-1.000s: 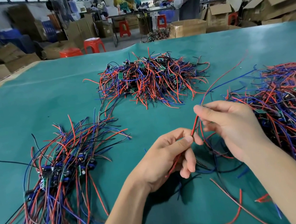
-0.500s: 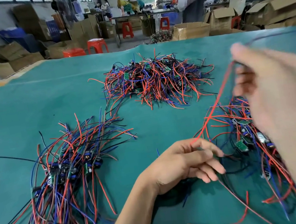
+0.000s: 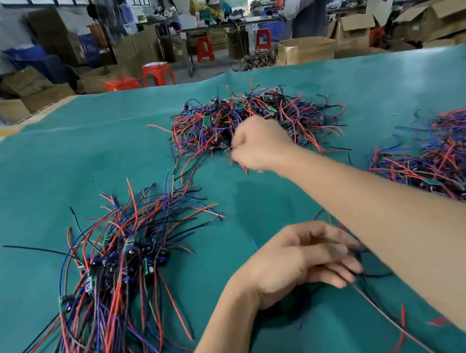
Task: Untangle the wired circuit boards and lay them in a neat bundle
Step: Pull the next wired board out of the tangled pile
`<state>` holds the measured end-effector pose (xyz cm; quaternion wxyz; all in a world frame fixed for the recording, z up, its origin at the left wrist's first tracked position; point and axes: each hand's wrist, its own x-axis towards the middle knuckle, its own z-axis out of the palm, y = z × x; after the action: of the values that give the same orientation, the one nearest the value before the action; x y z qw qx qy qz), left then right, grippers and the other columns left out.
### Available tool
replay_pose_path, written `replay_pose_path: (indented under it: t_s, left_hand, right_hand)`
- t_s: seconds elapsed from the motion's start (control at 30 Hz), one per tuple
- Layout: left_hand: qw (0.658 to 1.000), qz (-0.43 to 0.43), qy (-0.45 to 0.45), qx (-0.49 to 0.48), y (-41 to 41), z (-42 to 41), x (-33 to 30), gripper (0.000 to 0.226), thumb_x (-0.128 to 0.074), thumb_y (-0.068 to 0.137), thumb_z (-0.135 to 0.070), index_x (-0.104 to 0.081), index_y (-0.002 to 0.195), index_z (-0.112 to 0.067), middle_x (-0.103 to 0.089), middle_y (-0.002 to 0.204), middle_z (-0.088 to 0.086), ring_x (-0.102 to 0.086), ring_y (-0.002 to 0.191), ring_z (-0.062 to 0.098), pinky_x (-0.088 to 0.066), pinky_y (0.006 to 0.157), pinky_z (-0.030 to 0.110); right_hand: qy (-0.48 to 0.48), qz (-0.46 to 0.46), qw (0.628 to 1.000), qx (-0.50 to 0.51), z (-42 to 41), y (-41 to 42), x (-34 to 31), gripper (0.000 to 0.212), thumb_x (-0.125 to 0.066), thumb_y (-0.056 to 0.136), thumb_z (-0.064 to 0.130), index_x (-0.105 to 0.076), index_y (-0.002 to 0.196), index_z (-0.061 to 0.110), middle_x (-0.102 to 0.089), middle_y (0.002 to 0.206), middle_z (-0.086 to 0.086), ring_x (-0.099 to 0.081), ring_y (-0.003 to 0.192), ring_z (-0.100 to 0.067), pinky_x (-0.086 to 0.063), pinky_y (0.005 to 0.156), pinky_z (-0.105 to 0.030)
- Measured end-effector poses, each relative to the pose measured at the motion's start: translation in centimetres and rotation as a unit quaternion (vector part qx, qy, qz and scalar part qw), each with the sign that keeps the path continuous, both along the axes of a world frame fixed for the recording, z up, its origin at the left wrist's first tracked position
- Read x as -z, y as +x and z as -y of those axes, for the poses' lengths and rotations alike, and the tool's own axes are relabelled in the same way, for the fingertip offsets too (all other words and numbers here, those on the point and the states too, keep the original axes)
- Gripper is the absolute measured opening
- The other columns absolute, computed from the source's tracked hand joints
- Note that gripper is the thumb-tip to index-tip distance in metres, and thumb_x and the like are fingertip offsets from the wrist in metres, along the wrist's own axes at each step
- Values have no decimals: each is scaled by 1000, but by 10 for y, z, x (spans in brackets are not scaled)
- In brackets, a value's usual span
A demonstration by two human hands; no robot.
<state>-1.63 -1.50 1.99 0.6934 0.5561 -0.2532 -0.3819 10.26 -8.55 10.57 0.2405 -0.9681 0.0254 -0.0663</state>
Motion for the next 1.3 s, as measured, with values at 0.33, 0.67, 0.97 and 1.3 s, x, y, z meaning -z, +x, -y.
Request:
replay_pose_path:
  t_s: [0.33, 0.67, 0.97, 1.3]
  left_hand:
    - [1000, -12, -22, 12, 4, 1, 3, 14, -51, 101, -3, -61, 109, -7, -66, 93, 15, -67, 75, 13, -55, 72, 20]
    - [997, -60, -32, -40, 6, 0, 1, 17, -55, 98, -3, -61, 114, -5, -68, 95, 15, -67, 76, 16, -57, 71, 23]
    - [940, -255, -113, -196, 16, 6, -4, 48, -41, 105, -33, -48, 129, 7, -68, 116, 21, -71, 92, 33, -61, 80, 39]
    - [967, -152, -71, -193, 13, 2, 6, 14, -58, 97, -10, -64, 88, -1, -68, 77, 12, -65, 67, 23, -55, 61, 29]
  right_hand:
    - [24, 55, 996, 70, 86, 35, 61, 19, -77, 84, 12, -83, 98, 22, -78, 107, -6, -65, 110, -31, -54, 92, -36]
    - [280, 183, 938, 94, 97, -1, 49, 17, -75, 86, 16, -80, 72, 24, -77, 81, -17, -67, 73, -20, -59, 85, -45]
    - [448, 84, 881, -126, 89, -144, 34, 17, -85, 75, 19, -84, 92, 24, -80, 90, -10, -73, 78, -18, -59, 78, -25]
    - [440, -198, 812, -330, 87, -159, 51, 20, -75, 81, -7, -82, 96, 4, -76, 82, -6, -67, 76, -10, -51, 72, -18]
